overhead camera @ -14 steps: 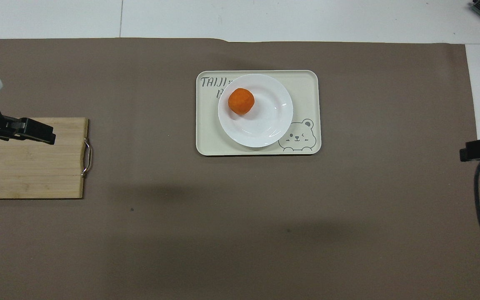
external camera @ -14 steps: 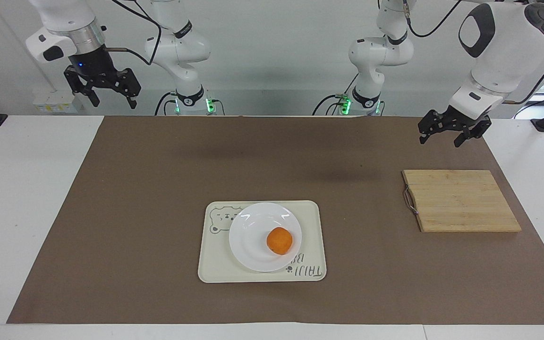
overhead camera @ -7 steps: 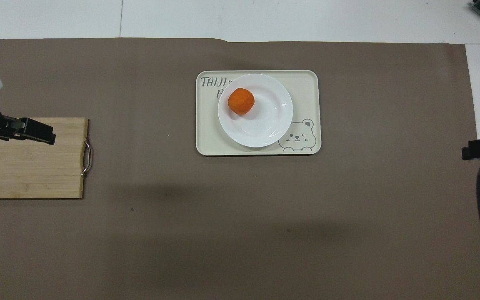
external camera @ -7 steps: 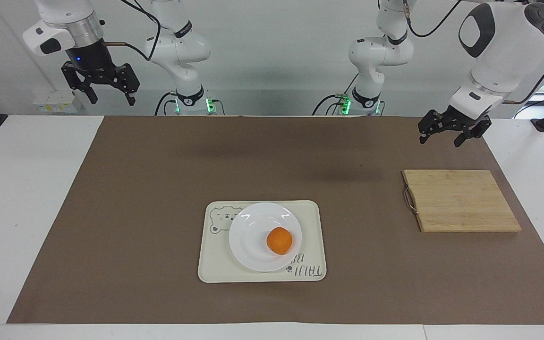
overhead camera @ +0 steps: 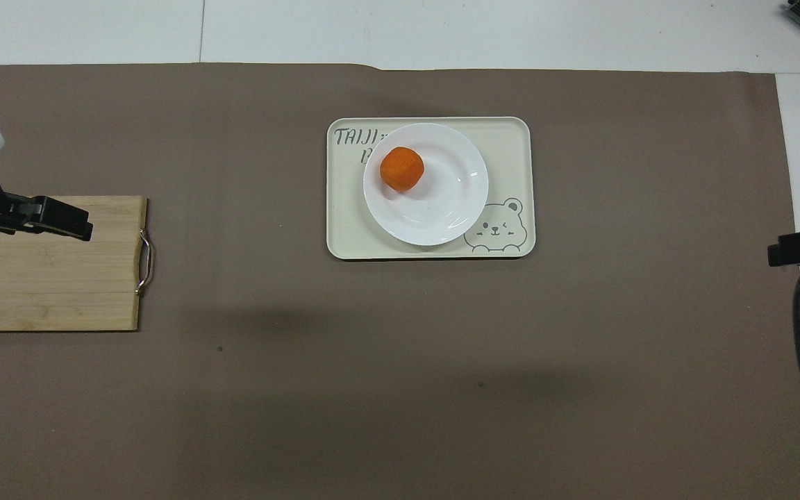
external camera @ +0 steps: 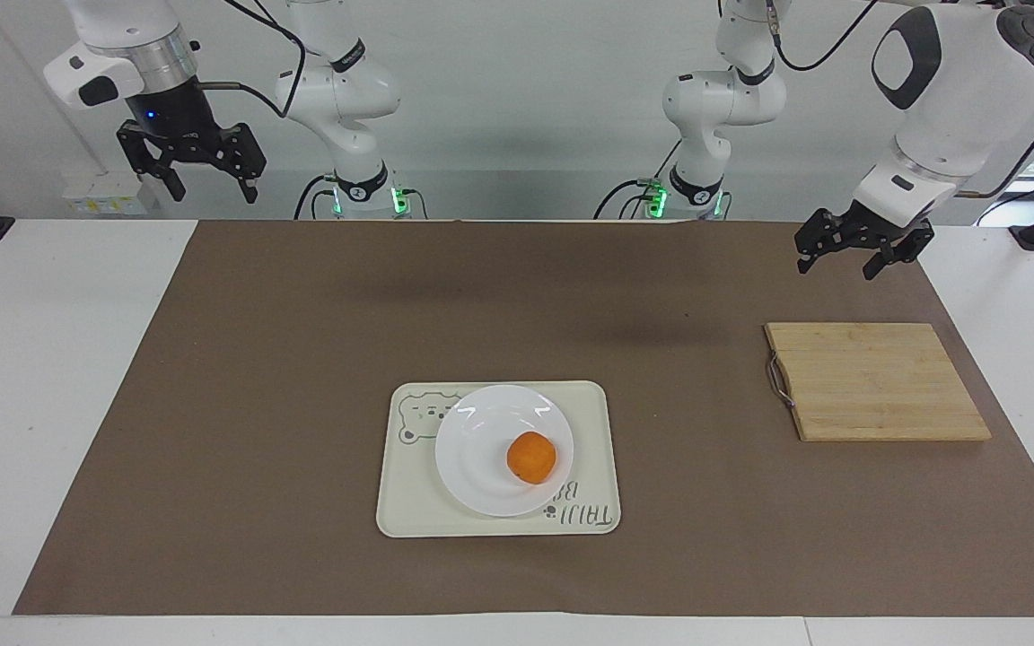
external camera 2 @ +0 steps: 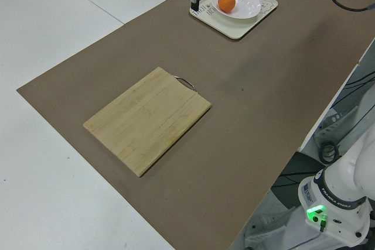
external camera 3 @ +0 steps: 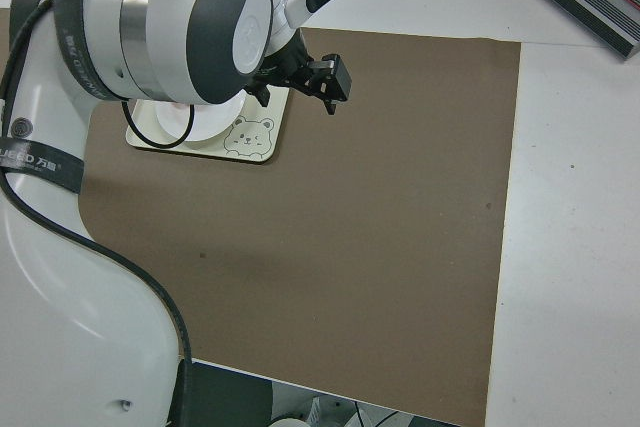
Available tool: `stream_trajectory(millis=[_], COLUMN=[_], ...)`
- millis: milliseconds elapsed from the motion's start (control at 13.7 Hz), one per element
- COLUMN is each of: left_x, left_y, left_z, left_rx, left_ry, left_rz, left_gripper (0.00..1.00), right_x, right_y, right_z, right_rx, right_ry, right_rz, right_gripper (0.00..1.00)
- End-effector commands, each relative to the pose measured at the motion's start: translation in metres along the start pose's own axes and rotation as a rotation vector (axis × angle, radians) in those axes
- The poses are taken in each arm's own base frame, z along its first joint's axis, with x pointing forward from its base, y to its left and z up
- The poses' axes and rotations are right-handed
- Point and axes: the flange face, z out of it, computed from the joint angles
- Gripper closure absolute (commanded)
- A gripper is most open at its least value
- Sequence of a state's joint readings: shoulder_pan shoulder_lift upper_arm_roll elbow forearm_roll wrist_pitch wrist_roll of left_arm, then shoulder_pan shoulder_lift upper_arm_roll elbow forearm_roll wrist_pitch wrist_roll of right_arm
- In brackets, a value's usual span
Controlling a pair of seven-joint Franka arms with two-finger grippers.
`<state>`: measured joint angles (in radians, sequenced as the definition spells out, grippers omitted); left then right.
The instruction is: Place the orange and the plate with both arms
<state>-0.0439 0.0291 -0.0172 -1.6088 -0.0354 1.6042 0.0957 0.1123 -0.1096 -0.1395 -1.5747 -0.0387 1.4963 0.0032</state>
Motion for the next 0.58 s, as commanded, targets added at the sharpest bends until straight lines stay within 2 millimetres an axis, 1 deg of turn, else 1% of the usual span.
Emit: stream_trajectory(millis=[0,510], left_x=[0.0001,0.0002], left_y=[-0.0036,-0.0027], left_z=[-0.0023,-0.0023], left_rx=[0.017,0.017], left_ry=[-0.009,-0.009], left_rz=[0.006,0.008], left_gripper=[0.0,0.0], right_x=[-0.0015,-0.0039], right_y=[0.0008,-0.0012], right_z=[0.002,0.0014], right_rx=[-0.004,-0.003], right_ry=[0.004,0.001], right_rz=[-0.023,-0.024], right_gripper=[0.0,0.0])
